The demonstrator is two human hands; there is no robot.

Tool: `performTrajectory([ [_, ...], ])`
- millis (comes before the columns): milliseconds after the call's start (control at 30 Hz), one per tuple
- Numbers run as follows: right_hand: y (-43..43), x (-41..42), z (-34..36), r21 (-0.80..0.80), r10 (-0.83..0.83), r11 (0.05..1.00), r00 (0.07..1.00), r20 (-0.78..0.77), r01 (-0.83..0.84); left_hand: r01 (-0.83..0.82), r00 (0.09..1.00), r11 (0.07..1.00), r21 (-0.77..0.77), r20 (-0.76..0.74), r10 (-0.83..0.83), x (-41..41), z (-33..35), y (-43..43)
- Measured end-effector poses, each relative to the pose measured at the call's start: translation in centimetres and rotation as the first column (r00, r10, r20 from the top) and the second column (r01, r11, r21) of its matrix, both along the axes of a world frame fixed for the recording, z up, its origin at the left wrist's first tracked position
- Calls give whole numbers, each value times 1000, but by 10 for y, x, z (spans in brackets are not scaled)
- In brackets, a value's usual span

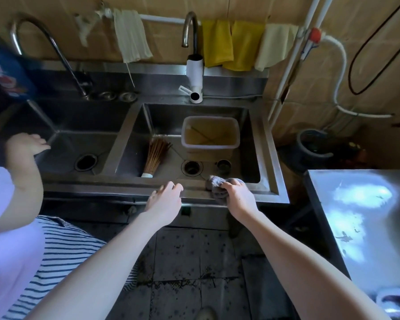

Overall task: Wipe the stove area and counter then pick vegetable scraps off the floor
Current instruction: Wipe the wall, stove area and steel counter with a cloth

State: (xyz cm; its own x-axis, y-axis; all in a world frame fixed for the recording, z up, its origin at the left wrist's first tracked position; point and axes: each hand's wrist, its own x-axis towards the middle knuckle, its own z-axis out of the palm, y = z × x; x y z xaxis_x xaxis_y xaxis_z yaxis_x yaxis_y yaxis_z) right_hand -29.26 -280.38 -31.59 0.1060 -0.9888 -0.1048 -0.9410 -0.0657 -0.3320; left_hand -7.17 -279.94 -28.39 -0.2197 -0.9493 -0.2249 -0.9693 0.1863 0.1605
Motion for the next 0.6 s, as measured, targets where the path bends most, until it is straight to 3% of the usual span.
performTrajectory([
  [300, 59, -71, 68, -192, -235, 953, 972, 26, 236, 171, 985, 984, -40, -27, -172, -80, 39, 0],
  [600, 167, -166, 149, -330, -486, 826, 874, -10, 456, 457, 878, 860, -225, -38, -476, -213, 101, 40],
])
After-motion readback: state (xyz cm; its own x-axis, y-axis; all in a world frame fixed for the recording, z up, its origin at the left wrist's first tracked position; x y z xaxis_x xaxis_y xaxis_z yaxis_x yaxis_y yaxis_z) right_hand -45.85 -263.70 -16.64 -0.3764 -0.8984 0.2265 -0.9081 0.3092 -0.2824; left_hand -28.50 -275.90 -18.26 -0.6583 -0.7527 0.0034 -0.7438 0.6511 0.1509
